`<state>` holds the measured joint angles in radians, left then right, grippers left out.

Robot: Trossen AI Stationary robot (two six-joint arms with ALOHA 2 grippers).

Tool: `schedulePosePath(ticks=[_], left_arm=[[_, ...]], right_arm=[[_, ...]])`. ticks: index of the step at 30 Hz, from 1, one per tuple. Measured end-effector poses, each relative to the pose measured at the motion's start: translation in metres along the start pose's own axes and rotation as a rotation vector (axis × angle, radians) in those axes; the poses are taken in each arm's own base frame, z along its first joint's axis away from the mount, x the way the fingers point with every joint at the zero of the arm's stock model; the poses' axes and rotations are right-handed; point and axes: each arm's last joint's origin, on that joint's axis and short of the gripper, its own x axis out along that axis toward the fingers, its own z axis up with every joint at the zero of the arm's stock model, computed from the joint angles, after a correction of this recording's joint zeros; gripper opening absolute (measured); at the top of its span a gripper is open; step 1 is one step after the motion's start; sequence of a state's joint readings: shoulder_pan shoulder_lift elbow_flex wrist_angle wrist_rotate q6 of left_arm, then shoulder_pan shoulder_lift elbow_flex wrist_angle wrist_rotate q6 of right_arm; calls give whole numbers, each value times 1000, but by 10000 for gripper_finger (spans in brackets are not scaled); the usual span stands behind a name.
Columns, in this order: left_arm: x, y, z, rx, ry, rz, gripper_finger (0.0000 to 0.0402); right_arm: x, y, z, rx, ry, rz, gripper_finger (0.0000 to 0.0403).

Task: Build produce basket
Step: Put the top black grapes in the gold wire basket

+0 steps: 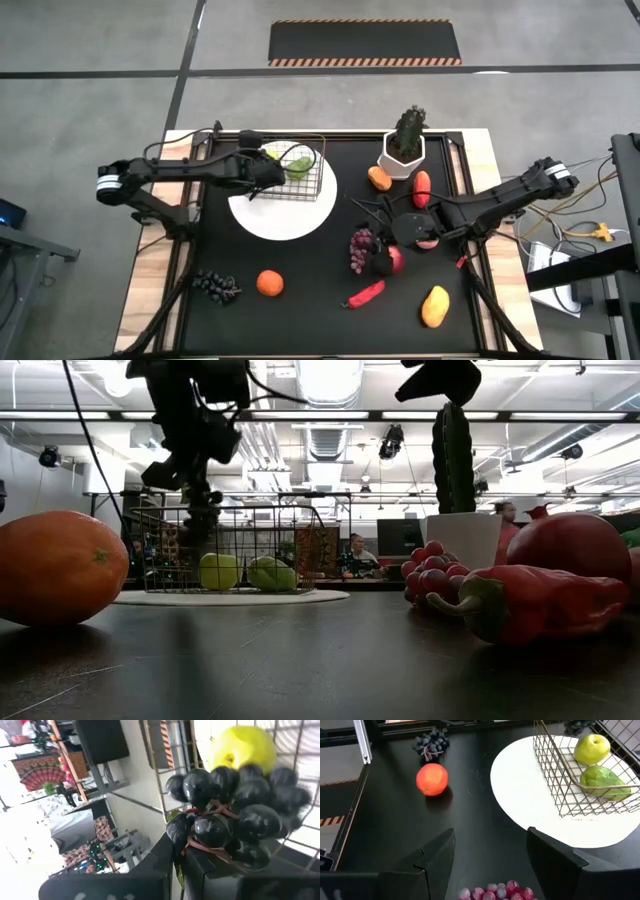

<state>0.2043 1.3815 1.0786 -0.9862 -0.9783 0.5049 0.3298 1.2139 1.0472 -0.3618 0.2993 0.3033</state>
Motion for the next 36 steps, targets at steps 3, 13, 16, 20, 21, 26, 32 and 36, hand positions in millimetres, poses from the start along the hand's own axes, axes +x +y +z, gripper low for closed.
schedulePosePath(ticks=[3, 13, 16, 20, 21, 26, 32, 36], left_arm=[[4, -4, 5, 23, 12, -10, 7], [15, -17, 11, 141, 85, -56, 24], [16, -19, 12, 148, 88, -63, 24], [16, -19, 13, 148, 80, -85, 25], [16, -20, 13, 148, 79, -86, 25], [16, -21, 11, 163, 85, -105, 25], [16, -24, 8, 112, 94, -172, 45], [16, -24, 7, 104, 101, -173, 84]], right_arm=[[1, -1, -3, -1, 3, -20, 228], [4, -2, -9, 30, 20, -27, 226], [4, -2, -9, 31, 18, -26, 226], [4, -2, -9, 30, 18, -26, 226], [4, -2, -9, 30, 17, -26, 226], [4, -2, -9, 30, 19, -26, 226], [5, -2, -10, 36, 20, -27, 226], [5, -2, -10, 36, 20, -28, 226]])
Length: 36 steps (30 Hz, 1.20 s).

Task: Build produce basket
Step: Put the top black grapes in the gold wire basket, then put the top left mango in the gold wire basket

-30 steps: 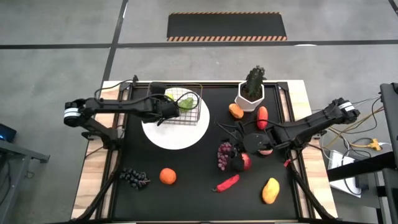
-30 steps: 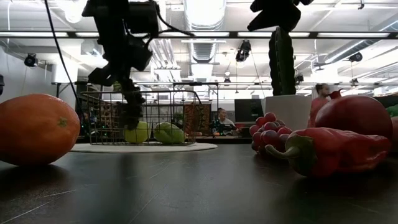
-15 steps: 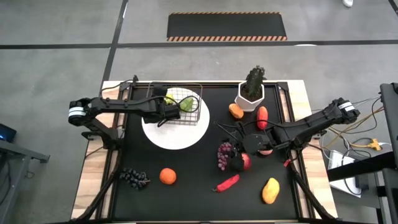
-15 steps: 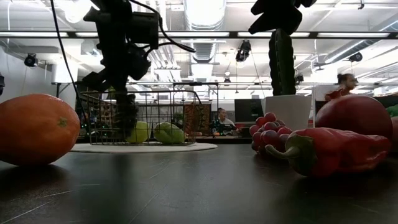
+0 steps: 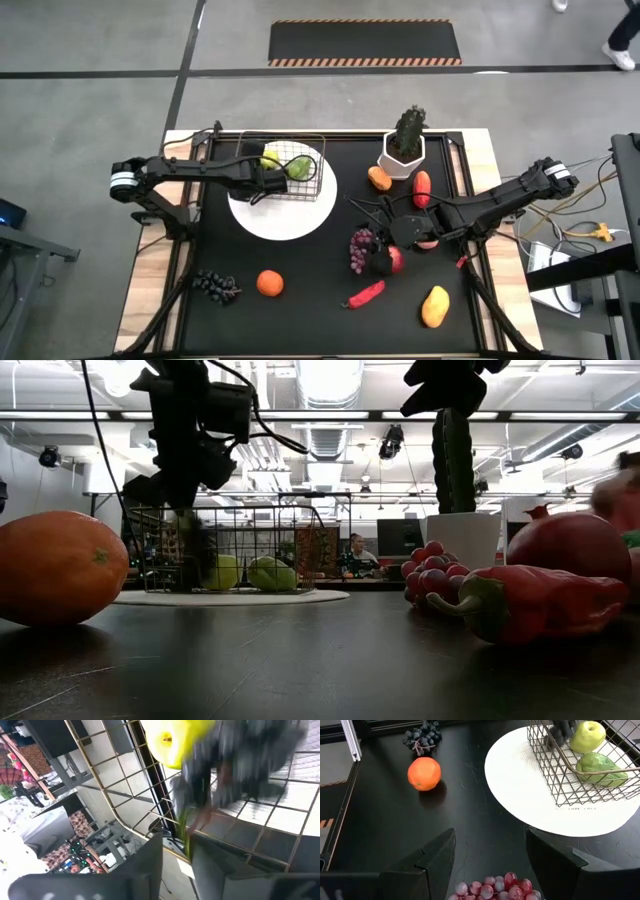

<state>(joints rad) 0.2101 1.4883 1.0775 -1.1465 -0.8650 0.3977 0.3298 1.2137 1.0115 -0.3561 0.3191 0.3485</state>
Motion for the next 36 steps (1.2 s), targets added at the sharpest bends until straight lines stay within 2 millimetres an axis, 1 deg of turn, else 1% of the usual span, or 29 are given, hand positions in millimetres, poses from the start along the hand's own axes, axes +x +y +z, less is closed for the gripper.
schedulePosePath(ticks=[5, 10, 13, 16, 20, 23, 27, 32, 36], left_arm=[[0, 0, 0, 1, 0, 0, 131], [-5, 4, -1, -1, 8, 42, 159], [-16, 9, 1, -45, -31, 67, 162], [-33, 13, 3, -112, -99, 80, 162], [-61, 13, 4, -229, -271, 19, 162], [-81, 7, 8, -313, -460, -67, 162], [-107, -5, 11, -379, -720, -182, 162], [-134, -22, 13, -402, -950, -211, 162], [-148, -35, 11, -379, -1103, -197, 162]], right_arm=[[0, 0, 0, 4, -1, 0, 226], [0, 0, 0, 12, 0, 1, 226], [0, 0, 0, 27, 1, 1, 226], [0, 0, -1, 50, 7, -1, 226], [1, -1, -2, 70, 10, -3, 226], [1, -1, -3, 105, 7, -18, 226], [1, -3, -3, 141, -16, -82, 226], [3, -9, -3, 222, -31, -141, 226], [6, -24, -3, 325, -4, -203, 226]])
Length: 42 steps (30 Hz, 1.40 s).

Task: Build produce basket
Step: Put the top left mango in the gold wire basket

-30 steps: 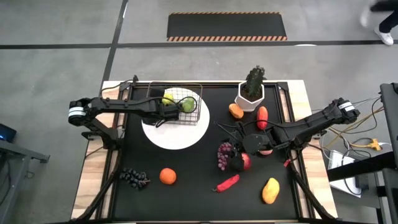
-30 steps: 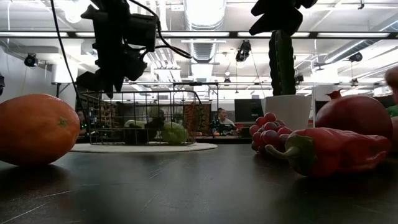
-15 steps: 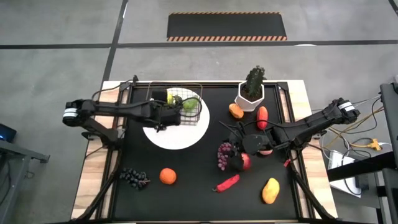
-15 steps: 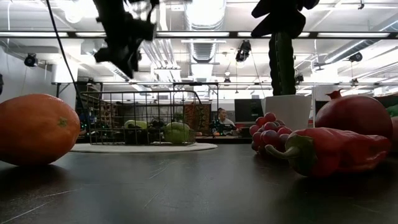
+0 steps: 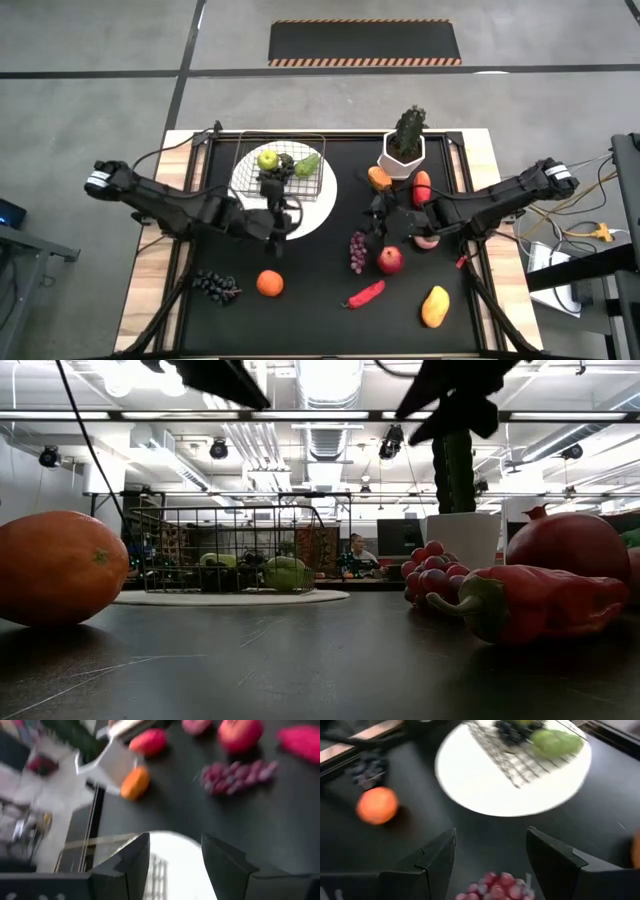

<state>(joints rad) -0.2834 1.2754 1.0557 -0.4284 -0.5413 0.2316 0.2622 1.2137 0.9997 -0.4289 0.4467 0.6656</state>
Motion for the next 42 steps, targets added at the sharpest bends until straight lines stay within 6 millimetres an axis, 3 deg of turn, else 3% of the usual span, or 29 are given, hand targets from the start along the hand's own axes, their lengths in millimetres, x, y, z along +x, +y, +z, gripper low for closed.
schedulePosePath(ticks=[7, 13, 22, 27, 32, 42], left_arm=[[-13, -3, 5, 126, -279, 68, 162], [-21, 4, -13, 164, -508, 223, 162], [-26, 2, -47, 123, -670, 359, 162], [-35, 7, -48, 147, -707, 415, 162], [-39, 8, -54, 126, -693, 405, 162], [-37, 7, -57, 138, -682, 402, 162]], right_arm=[[12, -48, 5, 213, 115, -261, 226], [19, -77, 2, 371, 138, -461, 226], [54, -88, -3, 440, 168, -561, 226], [72, -96, -7, 457, 211, -621, 227], [84, -106, -13, 487, 257, -676, 254], [98, -115, -19, 462, 259, -763, 280]])
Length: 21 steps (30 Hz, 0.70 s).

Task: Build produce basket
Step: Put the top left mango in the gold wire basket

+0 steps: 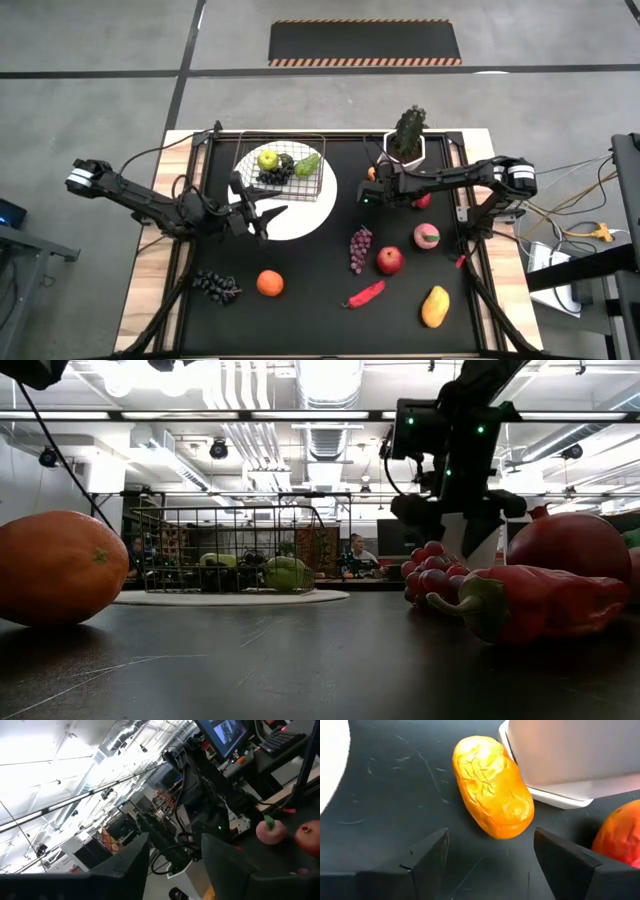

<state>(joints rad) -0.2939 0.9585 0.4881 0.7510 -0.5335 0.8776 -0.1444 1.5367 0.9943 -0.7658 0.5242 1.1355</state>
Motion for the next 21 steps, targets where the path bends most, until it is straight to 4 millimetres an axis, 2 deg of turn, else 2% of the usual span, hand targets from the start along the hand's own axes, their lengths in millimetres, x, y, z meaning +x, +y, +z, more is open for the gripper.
schedulePosePath(ticks=[10, 21], left_arm=[[0, -1, -1, 3, 2, -2, 162], [0, -1, -1, 4, 3, -2, 162]], right_arm=[[19, 3, -1, -33, -26, -79, 306], [33, 11, -5, -74, -57, -92, 294]])
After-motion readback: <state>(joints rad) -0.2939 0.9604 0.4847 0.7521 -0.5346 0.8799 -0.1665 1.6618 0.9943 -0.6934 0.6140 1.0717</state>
